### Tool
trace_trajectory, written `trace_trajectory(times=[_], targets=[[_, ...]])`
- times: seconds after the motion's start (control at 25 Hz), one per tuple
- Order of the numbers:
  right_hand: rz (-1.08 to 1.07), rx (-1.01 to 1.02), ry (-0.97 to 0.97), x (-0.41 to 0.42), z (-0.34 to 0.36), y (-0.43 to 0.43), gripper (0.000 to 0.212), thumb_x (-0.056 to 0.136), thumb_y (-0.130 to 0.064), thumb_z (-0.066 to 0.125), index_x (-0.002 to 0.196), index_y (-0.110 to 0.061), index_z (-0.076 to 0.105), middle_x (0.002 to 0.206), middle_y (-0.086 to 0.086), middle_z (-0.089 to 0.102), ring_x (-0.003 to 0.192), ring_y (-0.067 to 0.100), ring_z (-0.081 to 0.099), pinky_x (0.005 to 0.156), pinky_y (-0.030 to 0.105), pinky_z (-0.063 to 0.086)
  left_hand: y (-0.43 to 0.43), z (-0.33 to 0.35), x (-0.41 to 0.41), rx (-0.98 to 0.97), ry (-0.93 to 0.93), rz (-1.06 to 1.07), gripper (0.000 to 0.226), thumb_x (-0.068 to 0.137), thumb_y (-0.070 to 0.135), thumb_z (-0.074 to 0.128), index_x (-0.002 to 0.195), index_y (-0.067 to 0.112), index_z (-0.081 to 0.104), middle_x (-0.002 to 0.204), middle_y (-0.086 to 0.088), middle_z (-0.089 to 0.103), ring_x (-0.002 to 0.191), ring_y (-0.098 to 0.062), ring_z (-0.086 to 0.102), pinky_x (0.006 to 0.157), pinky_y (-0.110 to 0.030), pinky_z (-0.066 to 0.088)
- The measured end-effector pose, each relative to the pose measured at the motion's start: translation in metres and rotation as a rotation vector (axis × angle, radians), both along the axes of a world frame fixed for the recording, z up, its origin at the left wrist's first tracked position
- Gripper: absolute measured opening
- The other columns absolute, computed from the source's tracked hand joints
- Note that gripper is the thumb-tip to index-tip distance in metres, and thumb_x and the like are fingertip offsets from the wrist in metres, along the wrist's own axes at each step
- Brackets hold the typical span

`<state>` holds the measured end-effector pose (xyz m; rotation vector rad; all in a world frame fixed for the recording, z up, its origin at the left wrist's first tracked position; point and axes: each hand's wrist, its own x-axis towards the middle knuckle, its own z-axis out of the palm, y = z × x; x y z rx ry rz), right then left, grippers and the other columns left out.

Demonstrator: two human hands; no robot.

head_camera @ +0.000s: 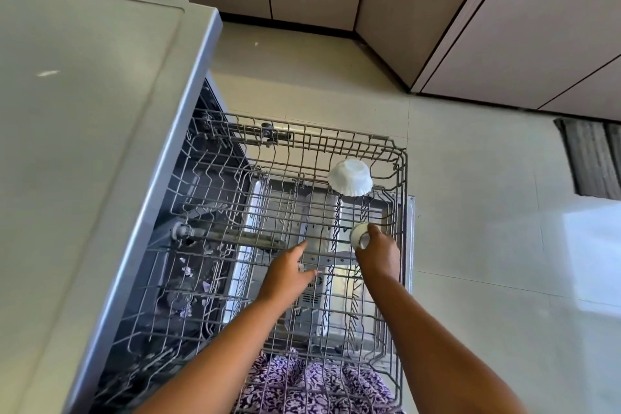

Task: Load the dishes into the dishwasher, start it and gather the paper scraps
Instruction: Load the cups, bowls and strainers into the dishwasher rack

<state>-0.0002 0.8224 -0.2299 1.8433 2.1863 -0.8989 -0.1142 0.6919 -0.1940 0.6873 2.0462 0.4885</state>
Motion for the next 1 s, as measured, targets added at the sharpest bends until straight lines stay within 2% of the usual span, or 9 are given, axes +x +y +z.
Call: trace_trajectory(times=[0.12,0.2,0.32,0.48,0.6,0.72,0.8,0.92,1.0], targets=[[0.139,0.008,-0.094,0.0,-0.002,0.0,0.046,0.086,-0.002,0.056,0.129,-0.011,0.044,0.112,0.017,0.06,0.077,0.023,0.061,0.07,0.031,0.054,-0.013,-0.01,-0.005,-0.04,0.013,0.076,0.061,0.087,0.017,0.062,0.142,0.021,0.036,0.127,-0.005,0.056,0.046,-0.003,0.037,0.038,-0.011,0.034],[0.22,0.015,-0.145,0.003,-0.005,-0.006,0.062,0.088,0.002,0.053,0.143,-0.009,0.027,0.132,0.025,0.044,0.093,0.028,0.063,0.08,0.033,0.053,-0.019,-0.01,-0.006,-0.06,0.009,0.101,0.06,0.088,0.016,0.062,0.142,0.021,0.036,0.125,-0.007,0.058,0.044,-0.003,0.036,0.035,-0.009,0.032],[0.282,0.005,-0.137,0.014,-0.001,-0.021,0.076,0.087,0.007,0.046,0.149,-0.01,0.004,0.147,0.029,0.018,0.11,0.032,0.057,0.092,0.033,0.047,-0.029,-0.003,0.0,-0.074,0.024,0.125,0.059,0.089,0.016,0.06,0.142,0.02,0.036,0.129,-0.01,0.056,0.043,-0.002,0.035,0.034,-0.008,0.031],[0.288,-0.079,-0.078,0.026,0.006,-0.027,0.086,0.084,0.014,0.041,0.149,-0.017,-0.006,0.153,0.024,-0.007,0.126,0.035,0.044,0.1,0.037,0.042,-0.035,0.0,0.006,-0.047,0.046,0.139,0.057,0.089,0.017,0.06,0.141,0.021,0.037,0.136,-0.006,0.051,0.043,-0.002,0.036,0.036,-0.009,0.033],[0.342,-0.063,-0.106,0.028,0.012,-0.026,0.087,0.084,0.009,0.046,0.149,-0.021,-0.004,0.154,0.022,-0.006,0.132,0.036,0.035,0.103,0.038,0.041,-0.035,0.009,0.008,-0.013,0.08,0.135,0.055,0.089,0.019,0.06,0.14,0.021,0.039,0.135,-0.001,0.051,0.045,-0.003,0.037,0.039,-0.01,0.035],[0.367,0.019,-0.12,0.02,0.029,-0.03,0.081,0.085,0.001,0.05,0.148,-0.022,0.005,0.155,0.02,0.002,0.136,0.036,0.027,0.101,0.041,0.043,-0.04,0.029,0.01,0.036,0.098,0.158,0.052,0.09,0.02,0.06,0.138,0.019,0.042,0.119,-0.001,0.059,0.048,-0.004,0.044,0.04,-0.012,0.038],[0.388,0.07,-0.09,0.007,0.047,-0.039,0.076,0.086,-0.01,0.054,0.147,-0.021,0.011,0.155,0.017,0.01,0.137,0.034,0.027,0.103,0.044,0.042,-0.047,0.046,0.012,0.076,0.128,0.184,0.05,0.089,0.021,0.061,0.137,0.02,0.045,0.122,0.0,0.058,0.055,-0.006,0.054,0.044,-0.014,0.045],[0.424,0.121,-0.003,-0.016,0.083,-0.062,0.069,0.088,-0.026,0.055,0.146,-0.021,0.018,0.153,0.011,0.019,0.137,0.032,0.027,0.105,0.046,0.038,-0.062,0.074,0.014,0.176,0.22,0.21,0.046,0.088,0.018,0.062,0.132,0.021,0.049,0.132,0.002,0.053,0.054,0.001,0.047,0.05,-0.006,0.043],[0.475,0.141,0.09,-0.03,0.104,-0.08,0.065,0.089,-0.031,0.054,0.145,-0.019,0.023,0.152,0.01,0.022,0.137,0.031,0.026,0.109,0.044,0.034,-0.076,0.095,0.013,0.247,0.297,0.226,0.044,0.087,0.017,0.062,0.13,0.02,0.051,0.132,0.004,0.052,0.061,0.002,0.05,0.056,-0.003,0.043]])
